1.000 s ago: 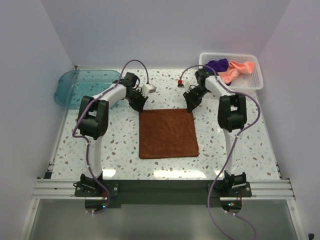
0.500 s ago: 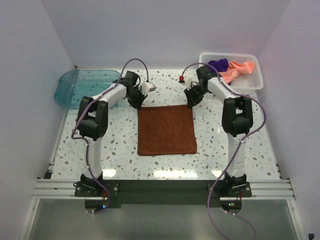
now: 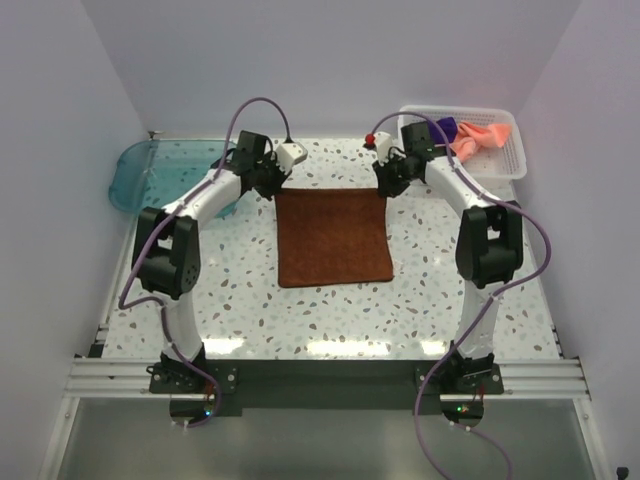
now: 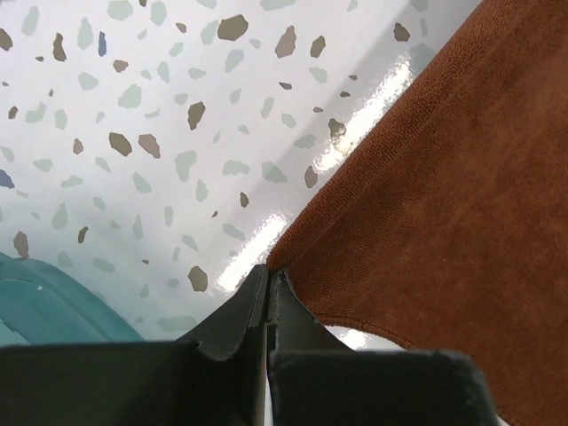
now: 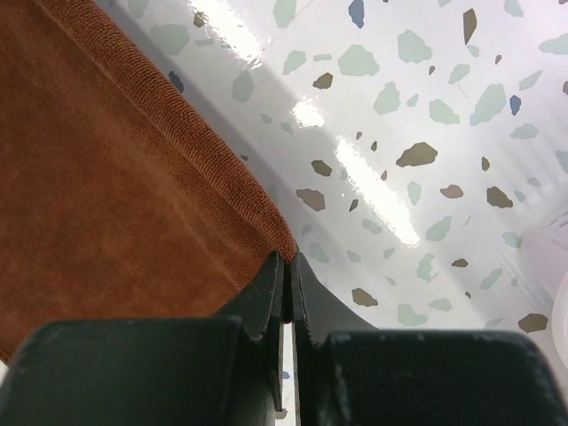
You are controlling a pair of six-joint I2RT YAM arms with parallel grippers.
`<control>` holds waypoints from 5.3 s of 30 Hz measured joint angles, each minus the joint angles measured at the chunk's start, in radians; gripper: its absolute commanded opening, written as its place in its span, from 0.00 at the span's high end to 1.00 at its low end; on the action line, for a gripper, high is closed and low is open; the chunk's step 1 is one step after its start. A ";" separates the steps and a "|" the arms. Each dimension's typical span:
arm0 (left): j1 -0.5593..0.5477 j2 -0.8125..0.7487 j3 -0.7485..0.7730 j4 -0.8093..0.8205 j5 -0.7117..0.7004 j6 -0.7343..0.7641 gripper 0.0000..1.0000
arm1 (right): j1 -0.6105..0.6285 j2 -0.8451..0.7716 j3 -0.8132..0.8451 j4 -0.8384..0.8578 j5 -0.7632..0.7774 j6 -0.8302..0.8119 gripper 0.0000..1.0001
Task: Fold and stack the towels
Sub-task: Fold the towel
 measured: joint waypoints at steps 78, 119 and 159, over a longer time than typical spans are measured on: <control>-0.184 -0.453 -0.584 0.100 -0.177 -0.426 1.00 | 0.164 -0.476 -0.700 0.200 0.224 0.116 0.96; -0.246 -0.478 -0.716 0.114 -0.135 -0.553 0.80 | 0.168 -0.541 -0.796 0.215 0.211 0.191 0.88; -0.341 -0.473 -0.824 0.243 -0.253 -1.009 0.82 | 0.213 -0.680 -1.060 0.456 0.346 0.892 0.49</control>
